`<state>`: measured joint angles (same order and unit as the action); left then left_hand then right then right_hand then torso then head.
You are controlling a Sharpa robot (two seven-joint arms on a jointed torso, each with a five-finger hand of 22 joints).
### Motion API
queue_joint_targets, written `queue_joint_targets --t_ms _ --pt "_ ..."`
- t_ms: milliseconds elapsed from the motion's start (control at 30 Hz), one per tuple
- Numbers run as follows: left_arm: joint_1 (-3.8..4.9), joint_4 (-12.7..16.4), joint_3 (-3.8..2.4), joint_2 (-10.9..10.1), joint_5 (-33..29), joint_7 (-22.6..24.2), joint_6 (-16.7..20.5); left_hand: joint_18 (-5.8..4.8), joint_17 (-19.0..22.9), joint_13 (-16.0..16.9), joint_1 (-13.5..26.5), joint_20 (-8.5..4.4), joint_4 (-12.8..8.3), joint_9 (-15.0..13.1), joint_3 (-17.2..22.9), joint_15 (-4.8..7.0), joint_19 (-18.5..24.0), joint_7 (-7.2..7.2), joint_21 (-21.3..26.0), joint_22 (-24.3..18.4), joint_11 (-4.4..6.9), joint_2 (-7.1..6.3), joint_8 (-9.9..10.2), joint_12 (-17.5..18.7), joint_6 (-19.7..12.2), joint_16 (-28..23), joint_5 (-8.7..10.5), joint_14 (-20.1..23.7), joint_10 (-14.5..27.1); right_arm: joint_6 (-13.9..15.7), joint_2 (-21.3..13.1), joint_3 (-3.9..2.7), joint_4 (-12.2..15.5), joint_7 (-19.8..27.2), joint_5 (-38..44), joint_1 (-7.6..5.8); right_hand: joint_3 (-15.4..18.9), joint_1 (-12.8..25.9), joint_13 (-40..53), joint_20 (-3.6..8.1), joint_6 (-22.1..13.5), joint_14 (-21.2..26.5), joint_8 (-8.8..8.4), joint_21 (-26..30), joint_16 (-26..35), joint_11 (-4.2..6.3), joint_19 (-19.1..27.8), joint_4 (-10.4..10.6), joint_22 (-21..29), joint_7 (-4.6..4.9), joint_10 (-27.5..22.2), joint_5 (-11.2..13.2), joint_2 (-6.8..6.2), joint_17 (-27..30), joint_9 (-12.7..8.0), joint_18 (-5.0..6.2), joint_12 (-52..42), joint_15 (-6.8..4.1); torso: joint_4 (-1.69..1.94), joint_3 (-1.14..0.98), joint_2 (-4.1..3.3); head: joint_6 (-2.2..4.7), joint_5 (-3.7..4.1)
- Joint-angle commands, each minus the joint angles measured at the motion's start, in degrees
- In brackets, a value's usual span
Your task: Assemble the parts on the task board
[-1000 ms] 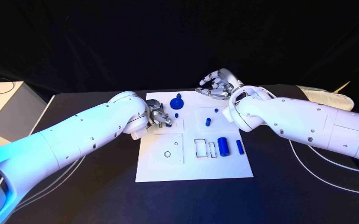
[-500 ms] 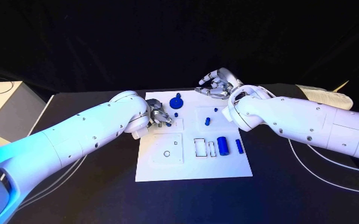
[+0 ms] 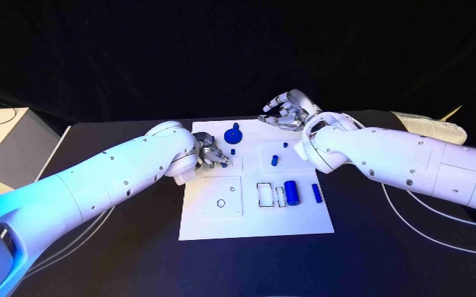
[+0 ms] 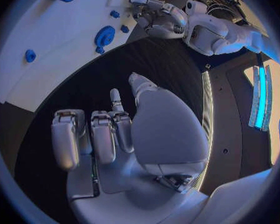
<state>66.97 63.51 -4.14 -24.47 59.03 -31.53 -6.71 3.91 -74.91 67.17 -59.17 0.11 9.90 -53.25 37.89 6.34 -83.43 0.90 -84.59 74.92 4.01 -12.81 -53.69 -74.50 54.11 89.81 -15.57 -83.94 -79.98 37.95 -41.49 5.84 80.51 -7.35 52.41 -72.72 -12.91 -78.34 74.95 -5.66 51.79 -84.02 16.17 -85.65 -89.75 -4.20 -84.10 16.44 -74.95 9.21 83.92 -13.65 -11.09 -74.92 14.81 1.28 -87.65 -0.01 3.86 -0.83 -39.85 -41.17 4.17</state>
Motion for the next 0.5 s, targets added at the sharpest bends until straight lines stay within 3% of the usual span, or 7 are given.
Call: queue_joint_targets --t_ms 33,233,500 --pt "-0.31 -0.01 0.24 0.01 0.17 -0.69 -1.89 -1.11 -15.09 0.11 0.18 -0.42 0.49 -0.13 -1.31 0.48 -0.04 -0.09 -0.20 1.76 0.16 -0.99 0.32 0.27 -0.25 0.19 0.16 -6.06 0.46 -0.67 -0.05 -0.02 0.03 0.51 0.30 0.06 0.14 0.74 12.71 -0.28 -0.48 -5.73 0.38 0.32 0.15 -0.24 -3.58 -0.01 -10.49 -0.11 3.07 -0.40 -0.02 -14.10 0.06 0.15 0.25 0.14 -0.03 0.02 0.03 0.08 -0.03" --pt "-0.32 0.05 0.26 -0.35 0.39 -0.71 -1.56 -1.11 -15.09 0.24 0.06 -0.44 1.00 -0.24 -2.33 0.49 -0.05 -0.09 -0.19 1.79 0.17 -1.02 0.44 0.23 -0.20 0.19 0.23 -6.06 0.43 -0.61 -0.14 -0.02 0.03 0.58 0.26 0.09 0.14 0.74 12.71 -0.28 -0.48 -5.73 0.38 0.32 0.15 -0.24 -3.58 -0.01 -10.49 -0.11 3.07 -0.40 -0.02 -14.10 0.06 0.15 0.25 0.14 -0.04 0.04 0.01 0.14 -0.03" --pt "-0.36 0.78 0.22 -0.95 0.53 -0.48 -0.20 -1.11 -15.09 0.45 -0.53 -0.49 4.07 -0.85 -8.22 0.54 -0.06 -0.07 -0.13 1.82 0.20 -1.41 0.88 0.37 0.10 0.19 0.65 -6.06 0.44 -0.53 -0.25 -0.02 0.05 0.64 0.24 0.19 0.20 0.85 12.68 -0.27 -0.55 -5.72 0.39 0.40 0.17 -0.24 -3.54 0.01 -10.42 -0.10 3.03 -0.38 -0.06 -14.06 0.09 0.18 0.28 0.14 -0.02 0.11 -0.06 0.33 0.06"
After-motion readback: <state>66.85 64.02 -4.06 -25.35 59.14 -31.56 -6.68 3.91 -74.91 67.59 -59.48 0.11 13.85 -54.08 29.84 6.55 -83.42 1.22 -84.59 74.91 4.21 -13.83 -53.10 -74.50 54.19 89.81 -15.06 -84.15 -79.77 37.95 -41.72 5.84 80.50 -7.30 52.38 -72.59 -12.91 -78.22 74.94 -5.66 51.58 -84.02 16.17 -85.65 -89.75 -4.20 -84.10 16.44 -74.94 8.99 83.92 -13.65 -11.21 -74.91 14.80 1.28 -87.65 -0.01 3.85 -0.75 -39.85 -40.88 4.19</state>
